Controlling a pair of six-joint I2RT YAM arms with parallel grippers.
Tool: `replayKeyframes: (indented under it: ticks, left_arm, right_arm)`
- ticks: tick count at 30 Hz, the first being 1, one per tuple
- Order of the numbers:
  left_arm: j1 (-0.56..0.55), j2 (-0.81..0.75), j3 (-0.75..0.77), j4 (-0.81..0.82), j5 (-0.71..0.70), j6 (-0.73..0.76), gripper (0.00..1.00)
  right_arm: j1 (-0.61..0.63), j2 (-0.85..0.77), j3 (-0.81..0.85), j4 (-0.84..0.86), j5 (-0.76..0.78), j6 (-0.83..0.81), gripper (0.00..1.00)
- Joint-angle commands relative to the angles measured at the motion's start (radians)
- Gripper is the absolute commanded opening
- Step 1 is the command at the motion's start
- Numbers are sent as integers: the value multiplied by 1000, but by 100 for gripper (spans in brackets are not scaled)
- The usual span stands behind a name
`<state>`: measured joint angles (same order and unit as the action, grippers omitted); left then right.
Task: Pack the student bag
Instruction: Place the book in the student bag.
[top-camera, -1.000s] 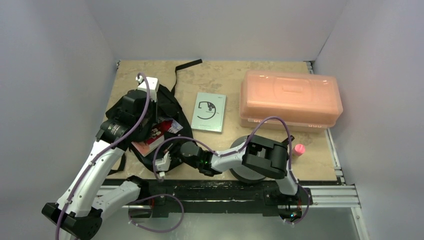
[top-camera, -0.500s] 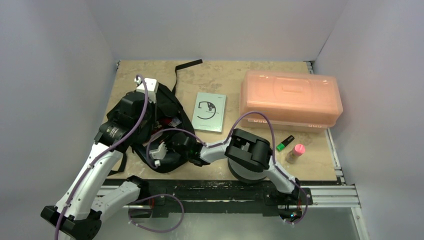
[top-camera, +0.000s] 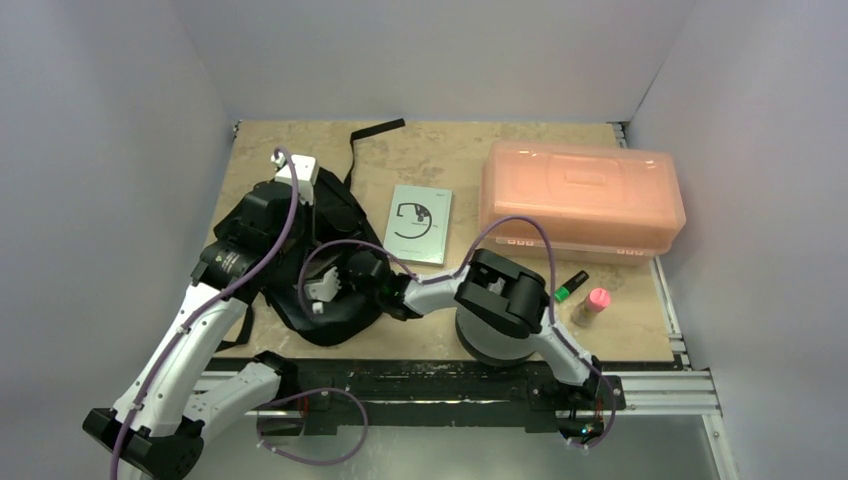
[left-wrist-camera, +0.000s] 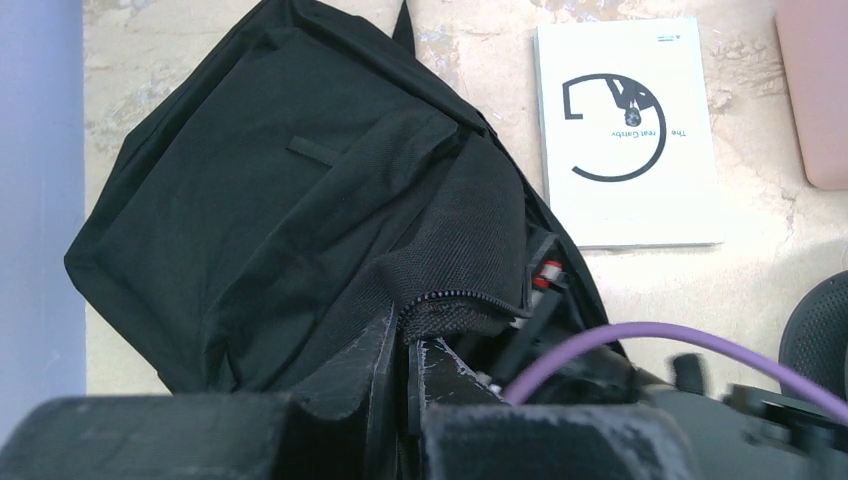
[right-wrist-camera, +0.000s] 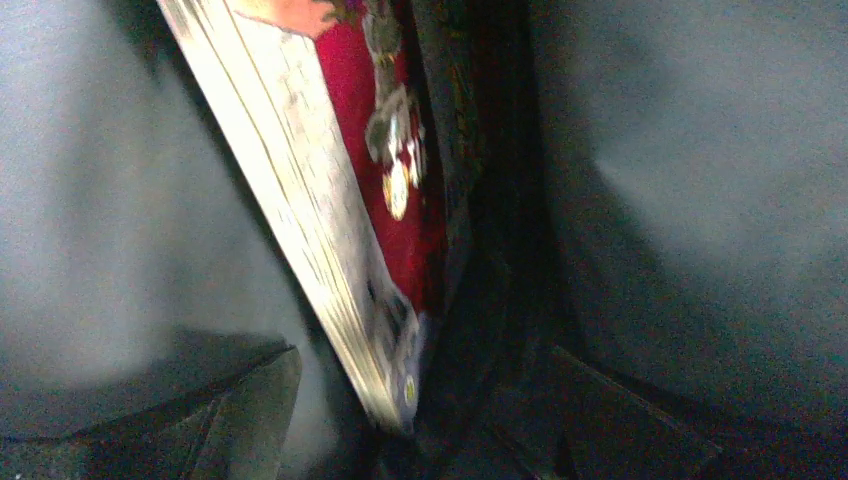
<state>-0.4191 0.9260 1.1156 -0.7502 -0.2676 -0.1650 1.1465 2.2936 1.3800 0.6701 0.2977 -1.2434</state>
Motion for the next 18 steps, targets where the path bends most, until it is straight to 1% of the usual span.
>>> replayKeyframes:
  ticks: [1,4,7,10,12,14,15,17,18]
  left_arm:
    - [5,-7,18,86,10,-7,0]
    - [5,-4,19,85,6,-5,0]
    - [5,-1,18,84,5,-5,0]
    - [5,2,16,84,5,-7,0]
    - [5,4,19,83,12,-9,0]
    - [5,4,20,83,18,-11,0]
    - [5,2,20,83,20,-13,0]
    - [5,-1,20,84,22,-13,0]
    - [5,-1,20,84,22,-14,0]
  right_arm:
    - [8,-216,-147,-6,-22,163,99]
    - [17,-315,-210,-57,-88,299,99]
    - [23,-380,-209,-147,-154,505,99]
    - [23,-412,-205,-182,-203,773,98]
    - [24,-396,-179,-198,-229,990,91]
    - [23,-366,-143,-210,-226,1165,91]
    - [23,-350,-134,-195,-205,1190,90]
    - [22,-319,-125,-140,-189,1190,90]
    - [22,-302,-108,-137,-167,1190,90]
